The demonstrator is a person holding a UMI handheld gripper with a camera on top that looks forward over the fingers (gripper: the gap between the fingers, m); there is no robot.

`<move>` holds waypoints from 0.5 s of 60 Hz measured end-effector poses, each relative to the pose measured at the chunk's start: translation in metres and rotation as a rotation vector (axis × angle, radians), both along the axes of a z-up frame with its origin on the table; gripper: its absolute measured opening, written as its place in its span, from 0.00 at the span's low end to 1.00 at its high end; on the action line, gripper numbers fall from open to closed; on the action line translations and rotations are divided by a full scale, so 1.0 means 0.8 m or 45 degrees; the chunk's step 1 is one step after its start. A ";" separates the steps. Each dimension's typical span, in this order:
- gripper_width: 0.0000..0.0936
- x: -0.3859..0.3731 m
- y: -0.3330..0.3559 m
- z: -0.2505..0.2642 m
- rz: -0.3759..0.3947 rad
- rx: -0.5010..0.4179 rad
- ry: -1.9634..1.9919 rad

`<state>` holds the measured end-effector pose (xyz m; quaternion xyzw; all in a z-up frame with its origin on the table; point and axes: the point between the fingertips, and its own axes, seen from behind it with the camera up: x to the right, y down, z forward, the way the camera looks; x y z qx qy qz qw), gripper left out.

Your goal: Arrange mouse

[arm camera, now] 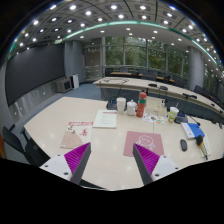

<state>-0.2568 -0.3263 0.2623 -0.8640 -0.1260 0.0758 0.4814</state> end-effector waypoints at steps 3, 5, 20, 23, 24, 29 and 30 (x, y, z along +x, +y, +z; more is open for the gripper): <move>0.92 0.013 0.000 -0.007 -0.024 -0.010 -0.009; 0.92 0.030 0.002 -0.019 -0.040 -0.020 -0.013; 0.91 0.193 0.026 -0.143 -0.219 -0.164 -0.064; 0.91 0.235 0.037 -0.165 -0.264 -0.189 -0.069; 0.92 0.249 0.040 -0.176 -0.276 -0.190 -0.068; 0.92 0.318 0.064 -0.214 -0.339 -0.204 -0.081; 0.91 0.332 0.071 -0.221 -0.353 -0.203 -0.085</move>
